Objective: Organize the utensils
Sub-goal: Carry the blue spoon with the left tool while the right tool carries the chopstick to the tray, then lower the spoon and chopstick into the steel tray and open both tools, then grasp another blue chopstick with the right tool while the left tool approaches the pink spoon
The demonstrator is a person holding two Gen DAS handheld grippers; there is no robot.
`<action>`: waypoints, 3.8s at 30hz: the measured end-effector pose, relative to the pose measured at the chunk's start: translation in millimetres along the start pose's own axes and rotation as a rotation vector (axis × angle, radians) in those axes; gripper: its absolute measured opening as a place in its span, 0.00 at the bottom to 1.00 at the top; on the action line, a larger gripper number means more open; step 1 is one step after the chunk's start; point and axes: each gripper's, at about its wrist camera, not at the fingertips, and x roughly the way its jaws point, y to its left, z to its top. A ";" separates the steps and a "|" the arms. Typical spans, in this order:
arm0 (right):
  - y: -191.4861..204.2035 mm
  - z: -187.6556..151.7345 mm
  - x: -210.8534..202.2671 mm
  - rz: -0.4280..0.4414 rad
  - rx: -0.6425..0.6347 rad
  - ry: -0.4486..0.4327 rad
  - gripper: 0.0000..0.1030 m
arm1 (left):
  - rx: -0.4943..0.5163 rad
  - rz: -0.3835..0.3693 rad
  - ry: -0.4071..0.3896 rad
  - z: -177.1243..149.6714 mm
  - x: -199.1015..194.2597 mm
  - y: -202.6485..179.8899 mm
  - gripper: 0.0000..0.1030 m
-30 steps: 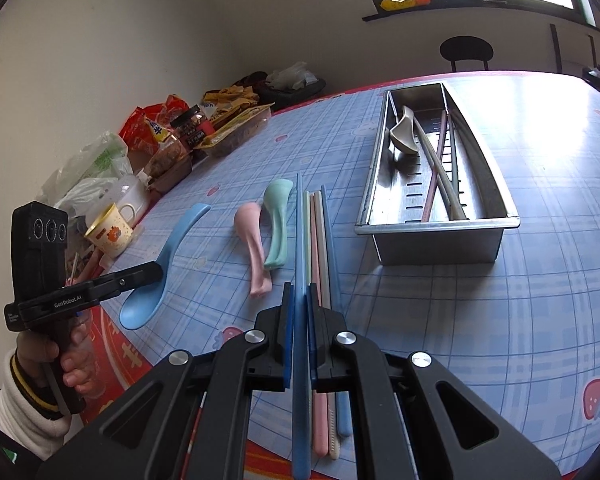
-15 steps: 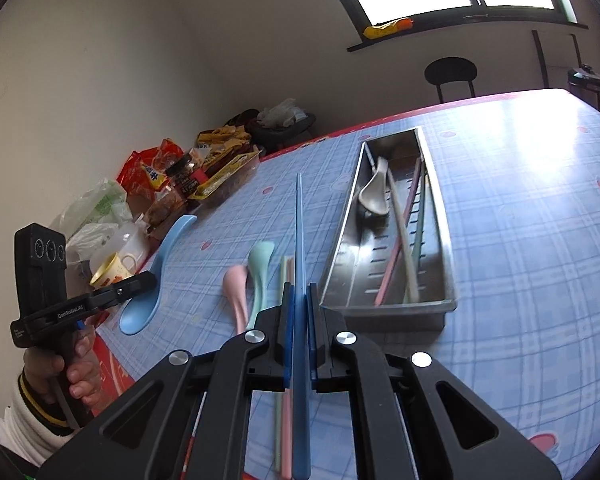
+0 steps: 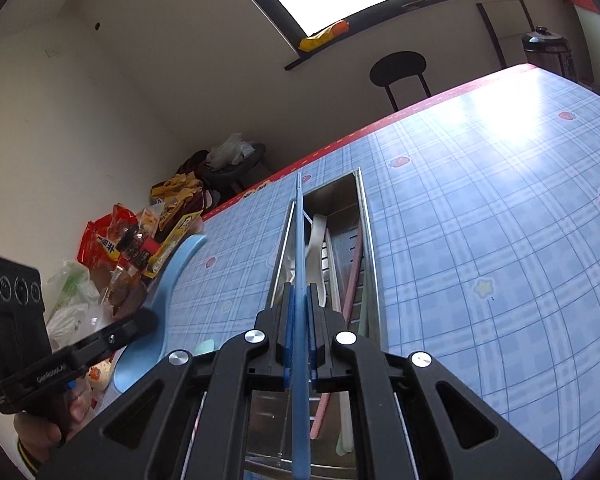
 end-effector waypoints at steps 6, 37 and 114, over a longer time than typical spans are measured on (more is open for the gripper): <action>-12.8 0.0 3.7 -0.010 0.039 0.004 0.06 | 0.029 0.021 0.058 23.4 61.1 -15.6 0.05; 28.7 -14.7 -4.4 -0.091 -0.191 -0.048 0.92 | 0.032 0.201 -0.017 -12.6 -6.6 19.6 0.56; 92.3 -135.9 -5.5 -0.151 -0.597 0.314 0.12 | -0.063 0.109 0.049 -126.9 -55.8 71.9 0.60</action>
